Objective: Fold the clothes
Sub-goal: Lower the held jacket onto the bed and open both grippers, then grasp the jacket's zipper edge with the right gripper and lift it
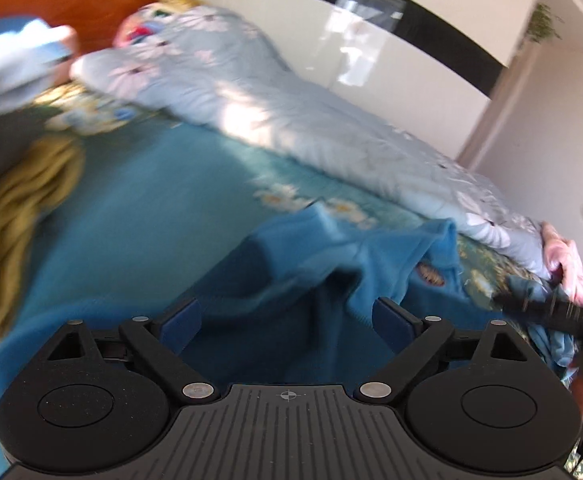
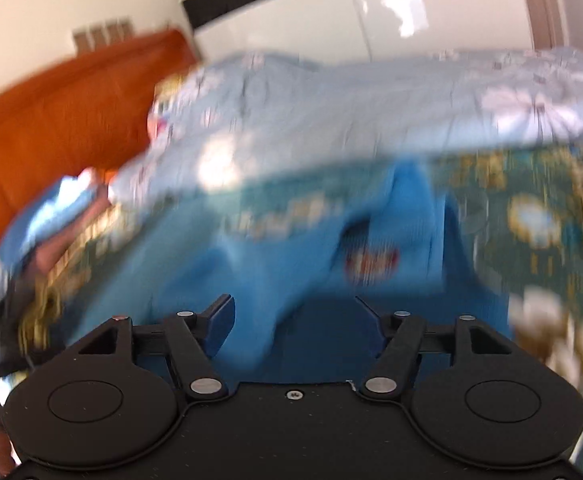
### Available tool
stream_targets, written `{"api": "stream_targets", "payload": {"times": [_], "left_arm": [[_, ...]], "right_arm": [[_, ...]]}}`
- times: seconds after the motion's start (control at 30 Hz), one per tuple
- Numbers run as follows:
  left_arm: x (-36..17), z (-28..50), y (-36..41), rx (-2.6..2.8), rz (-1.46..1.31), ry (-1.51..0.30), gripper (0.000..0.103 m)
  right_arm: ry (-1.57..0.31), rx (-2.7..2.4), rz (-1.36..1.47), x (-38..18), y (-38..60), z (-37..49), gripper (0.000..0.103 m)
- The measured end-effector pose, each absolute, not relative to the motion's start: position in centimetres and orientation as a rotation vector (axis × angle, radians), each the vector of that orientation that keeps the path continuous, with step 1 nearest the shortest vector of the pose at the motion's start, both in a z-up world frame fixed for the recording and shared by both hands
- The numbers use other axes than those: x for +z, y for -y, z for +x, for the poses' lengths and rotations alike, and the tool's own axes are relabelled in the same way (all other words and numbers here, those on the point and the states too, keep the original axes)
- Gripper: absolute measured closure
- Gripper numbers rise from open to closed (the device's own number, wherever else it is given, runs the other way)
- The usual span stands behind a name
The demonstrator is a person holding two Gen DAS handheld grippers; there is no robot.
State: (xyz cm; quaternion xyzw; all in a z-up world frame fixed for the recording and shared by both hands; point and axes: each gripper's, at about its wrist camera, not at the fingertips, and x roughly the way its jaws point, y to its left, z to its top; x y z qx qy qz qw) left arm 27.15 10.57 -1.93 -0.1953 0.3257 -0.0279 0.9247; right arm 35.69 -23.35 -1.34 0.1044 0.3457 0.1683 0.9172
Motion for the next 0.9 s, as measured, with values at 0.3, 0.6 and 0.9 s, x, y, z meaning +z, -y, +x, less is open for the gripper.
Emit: {"api": "stream_targets", "payload": {"times": [0.3, 0.6, 0.9], "left_arm": [[-0.3, 19.7, -13.9, -0.010, -0.514, -0.622, 0.004], [0.8, 16.3, -15.3, 0.016, -0.550, -0.599, 0.003], [0.3, 15.5, -15.1, 0.032, -0.559, -0.596, 0.003]], "right_arm": [[-0.816, 0.285, 0.036, -6.4, 15.8, 30.4, 0.039], [-0.820, 0.130, -0.118, -6.8, 14.7, 29.2, 0.096], [-0.797, 0.106, -0.124, -4.7, 18.2, 28.3, 0.095]]}}
